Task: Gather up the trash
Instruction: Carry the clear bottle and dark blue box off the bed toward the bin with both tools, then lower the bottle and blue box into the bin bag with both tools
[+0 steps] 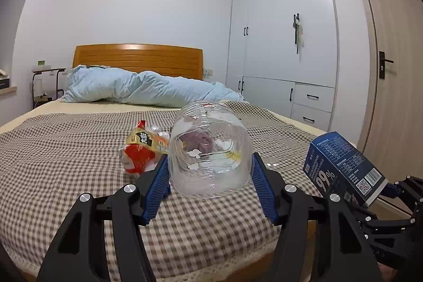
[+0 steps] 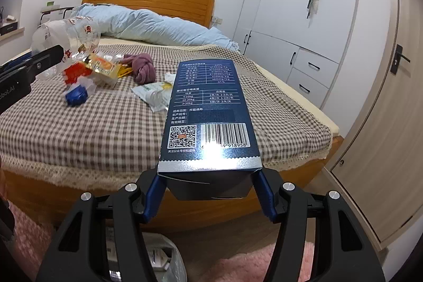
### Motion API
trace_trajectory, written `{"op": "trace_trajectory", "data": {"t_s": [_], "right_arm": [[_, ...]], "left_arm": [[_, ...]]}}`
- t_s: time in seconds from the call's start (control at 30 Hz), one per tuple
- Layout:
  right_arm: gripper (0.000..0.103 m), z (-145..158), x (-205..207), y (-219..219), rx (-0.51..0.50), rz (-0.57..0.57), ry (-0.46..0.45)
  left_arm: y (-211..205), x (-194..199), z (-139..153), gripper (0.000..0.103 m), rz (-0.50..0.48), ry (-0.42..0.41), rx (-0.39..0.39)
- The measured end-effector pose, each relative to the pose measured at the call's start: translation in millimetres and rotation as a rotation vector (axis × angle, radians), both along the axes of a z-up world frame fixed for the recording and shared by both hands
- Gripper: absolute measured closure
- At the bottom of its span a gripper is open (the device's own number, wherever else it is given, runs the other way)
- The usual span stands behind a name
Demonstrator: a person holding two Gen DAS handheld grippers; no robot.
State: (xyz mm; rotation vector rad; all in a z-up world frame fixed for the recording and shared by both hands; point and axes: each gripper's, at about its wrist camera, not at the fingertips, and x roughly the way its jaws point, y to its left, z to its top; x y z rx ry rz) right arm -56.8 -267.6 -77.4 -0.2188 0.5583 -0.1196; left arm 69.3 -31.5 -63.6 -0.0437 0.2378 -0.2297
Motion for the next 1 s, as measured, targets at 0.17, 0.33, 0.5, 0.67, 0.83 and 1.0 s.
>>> {"op": "trace_trajectory", "data": {"t_s": [0.17,0.33,0.5,0.67,0.83,1.0], "right_arm": [[0.045,-4,-14,-3,-0.004,0.011,0.02],[0.045,-8,-27,-5,-0.006,0.017,0.032],[0.045,-14,-39,-8,0.0,0.016,0.047],[0.045,-23,-48,-13,-0.002,0.013,0.08],[0.045,-33,-53,-16,0.003,0.006,0.115],[0.045,-43,-57,-16,0.009,0.01,0.146]], "left_arm": [[-3,-21,-6,0.044,-0.014,-0.011,0.008],[-5,-40,-9,0.044,-0.028,-0.025,0.012],[-7,-52,-17,0.044,-0.049,-0.004,0.015],[-9,-64,-23,0.044,-0.065,0.006,0.026],[-10,-75,-30,0.044,-0.088,0.016,0.016],[-15,-79,-40,0.044,-0.116,0.053,0.023]]}}
